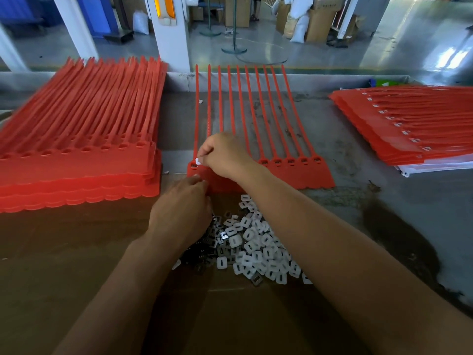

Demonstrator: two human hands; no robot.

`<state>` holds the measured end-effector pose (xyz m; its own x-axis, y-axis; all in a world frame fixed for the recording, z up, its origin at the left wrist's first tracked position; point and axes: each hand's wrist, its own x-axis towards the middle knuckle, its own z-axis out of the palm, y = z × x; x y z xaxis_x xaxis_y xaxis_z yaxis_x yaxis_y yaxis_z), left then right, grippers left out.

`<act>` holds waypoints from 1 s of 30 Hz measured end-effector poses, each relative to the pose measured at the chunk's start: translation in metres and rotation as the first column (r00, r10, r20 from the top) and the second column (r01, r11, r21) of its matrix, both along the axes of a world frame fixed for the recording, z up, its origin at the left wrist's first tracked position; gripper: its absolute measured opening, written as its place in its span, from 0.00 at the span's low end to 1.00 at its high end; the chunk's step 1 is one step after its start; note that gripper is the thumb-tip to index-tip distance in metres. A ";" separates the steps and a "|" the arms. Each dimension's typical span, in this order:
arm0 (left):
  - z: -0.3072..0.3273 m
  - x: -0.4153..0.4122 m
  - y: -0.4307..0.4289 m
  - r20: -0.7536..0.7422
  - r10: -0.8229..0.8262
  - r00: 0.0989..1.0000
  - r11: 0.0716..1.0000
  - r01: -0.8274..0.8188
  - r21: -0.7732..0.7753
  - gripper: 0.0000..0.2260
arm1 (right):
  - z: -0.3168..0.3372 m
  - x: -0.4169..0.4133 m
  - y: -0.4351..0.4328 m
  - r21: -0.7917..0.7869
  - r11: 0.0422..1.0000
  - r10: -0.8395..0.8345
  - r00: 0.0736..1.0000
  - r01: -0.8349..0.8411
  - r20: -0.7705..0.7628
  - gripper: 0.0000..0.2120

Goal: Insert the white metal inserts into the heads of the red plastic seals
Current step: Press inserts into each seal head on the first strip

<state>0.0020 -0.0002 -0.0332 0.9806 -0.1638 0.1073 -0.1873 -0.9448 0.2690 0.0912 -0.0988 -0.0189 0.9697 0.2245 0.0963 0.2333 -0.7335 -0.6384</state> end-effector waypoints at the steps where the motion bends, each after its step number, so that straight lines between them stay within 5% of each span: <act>1: 0.000 0.000 0.000 -0.002 -0.001 1.000 1.000 0.001 0.002 0.14 | -0.001 0.001 0.002 -0.003 1.000 -0.001 1.000 0.001 0.000 0.07; 14: -0.003 0.002 0.001 -0.003 -0.011 1.000 1.000 0.011 0.001 0.14 | -0.009 0.010 0.015 -0.170 0.984 -0.061 0.998 0.056 -0.022 0.11; 30: -0.003 0.002 0.001 -0.002 0.005 1.000 1.000 -0.005 0.013 0.14 | -0.008 0.014 0.018 -0.134 0.989 -0.076 0.997 0.071 -0.033 0.11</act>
<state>0.0044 0.0012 -0.0362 0.9816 -0.1603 0.1035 -0.1821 -0.9492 0.2566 0.1052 -0.0812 -0.0270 0.9864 0.1611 0.0331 0.1531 -0.8263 -0.5421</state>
